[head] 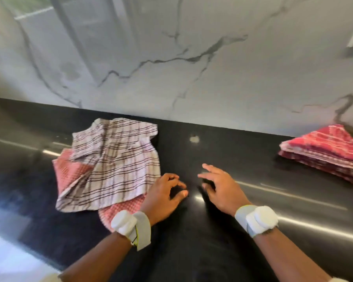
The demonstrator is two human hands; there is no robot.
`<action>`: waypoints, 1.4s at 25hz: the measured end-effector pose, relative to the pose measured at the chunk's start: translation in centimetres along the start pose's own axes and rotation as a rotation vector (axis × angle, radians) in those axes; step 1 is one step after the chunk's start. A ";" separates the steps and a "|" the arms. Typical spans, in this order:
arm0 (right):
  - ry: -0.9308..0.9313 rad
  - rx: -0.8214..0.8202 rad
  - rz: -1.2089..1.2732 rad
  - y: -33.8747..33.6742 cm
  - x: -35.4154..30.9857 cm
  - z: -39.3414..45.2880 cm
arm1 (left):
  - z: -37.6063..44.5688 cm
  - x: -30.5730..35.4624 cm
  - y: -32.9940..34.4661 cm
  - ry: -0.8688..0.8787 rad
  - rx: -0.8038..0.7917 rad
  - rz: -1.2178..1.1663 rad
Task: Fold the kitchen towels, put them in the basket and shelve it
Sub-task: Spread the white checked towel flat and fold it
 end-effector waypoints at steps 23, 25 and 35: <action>0.102 0.579 0.064 -6.7 -16.1 13.2 | 4.9 -11.6 -24.5 -0.026 0.350 0.252; 0.150 0.811 0.058 -17.0 -14.9 13.4 | 9.5 -6.4 -29.1 0.052 0.469 0.215; 0.157 0.892 0.143 -35.2 -17.7 -5.6 | 17.9 19.2 -28.6 0.649 0.673 0.089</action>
Point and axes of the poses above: each hand's wrist, its own z-axis towards the middle knuckle, its own y-axis out of the palm, x = y × z, the point moved 9 cm from there along z, towards the middle knuckle, and after that the axes turned 6 degrees about x, right-handed, at the moved point
